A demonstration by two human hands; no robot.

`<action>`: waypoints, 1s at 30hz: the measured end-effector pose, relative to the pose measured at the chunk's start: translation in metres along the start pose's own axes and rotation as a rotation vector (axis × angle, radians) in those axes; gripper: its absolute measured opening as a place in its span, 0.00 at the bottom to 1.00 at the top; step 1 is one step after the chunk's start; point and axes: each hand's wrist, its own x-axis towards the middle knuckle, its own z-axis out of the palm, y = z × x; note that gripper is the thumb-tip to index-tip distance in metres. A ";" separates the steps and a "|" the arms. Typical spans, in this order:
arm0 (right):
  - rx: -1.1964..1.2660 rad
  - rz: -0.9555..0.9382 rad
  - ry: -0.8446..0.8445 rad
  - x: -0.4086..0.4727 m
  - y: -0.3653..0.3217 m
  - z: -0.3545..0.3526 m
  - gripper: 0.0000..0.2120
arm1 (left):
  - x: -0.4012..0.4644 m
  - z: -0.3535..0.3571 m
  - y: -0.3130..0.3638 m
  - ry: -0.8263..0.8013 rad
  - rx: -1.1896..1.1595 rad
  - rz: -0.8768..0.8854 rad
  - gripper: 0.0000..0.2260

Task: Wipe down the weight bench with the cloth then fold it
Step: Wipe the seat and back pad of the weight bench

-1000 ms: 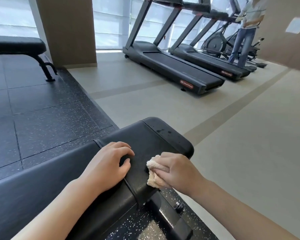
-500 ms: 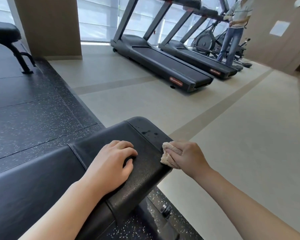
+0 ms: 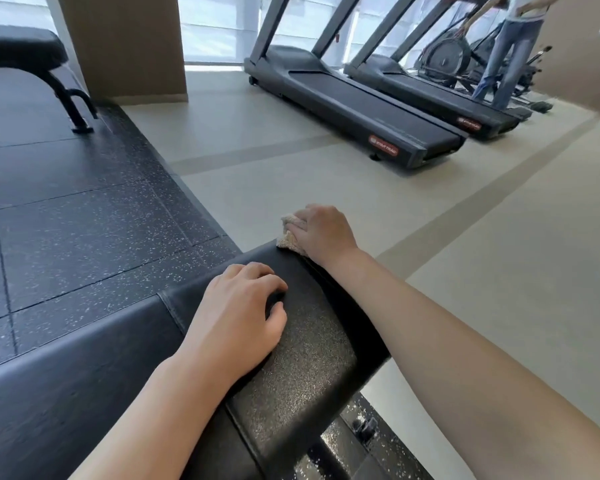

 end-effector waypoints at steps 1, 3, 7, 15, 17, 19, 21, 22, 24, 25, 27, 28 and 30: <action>-0.002 0.002 0.002 0.001 0.000 0.000 0.16 | 0.001 0.000 0.001 -0.007 0.007 0.001 0.15; 0.019 0.000 0.013 -0.006 0.002 -0.004 0.14 | 0.001 0.001 0.002 -0.015 0.016 0.003 0.16; 0.079 -0.034 -0.009 -0.054 0.007 -0.024 0.11 | 0.001 -0.001 0.004 -0.009 0.008 0.003 0.16; 0.166 -0.012 -0.029 -0.189 0.039 -0.086 0.10 | -0.001 0.000 0.004 -0.030 -0.005 0.000 0.16; 0.174 -0.012 -0.032 -0.189 0.043 -0.084 0.07 | -0.001 0.002 0.004 -0.035 -0.008 -0.005 0.15; 0.156 -0.005 -0.029 -0.174 0.044 -0.076 0.08 | 0.000 0.002 0.004 -0.039 -0.011 -0.006 0.15; 0.146 0.007 -0.019 -0.150 0.045 -0.064 0.11 | 0.001 0.003 0.003 -0.048 -0.011 -0.006 0.15; 0.138 -0.001 -0.008 -0.136 0.043 -0.058 0.11 | 0.002 0.002 0.003 -0.052 -0.011 -0.006 0.15; 0.130 -0.015 0.015 -0.104 0.038 -0.045 0.09 | 0.002 0.002 0.003 -0.056 -0.005 -0.001 0.16; 0.126 -0.018 0.031 -0.086 0.035 -0.038 0.08 | 0.002 0.002 0.003 -0.057 -0.001 0.001 0.16; 0.097 -0.006 0.069 -0.051 0.031 -0.024 0.12 | 0.003 0.002 0.003 -0.057 0.000 0.001 0.16; 0.083 0.009 0.076 -0.034 0.030 -0.015 0.15 | 0.003 0.003 0.003 -0.058 -0.003 0.001 0.16; 0.065 0.046 0.078 -0.008 0.030 -0.002 0.18 | 0.003 0.003 0.002 -0.063 -0.008 0.001 0.16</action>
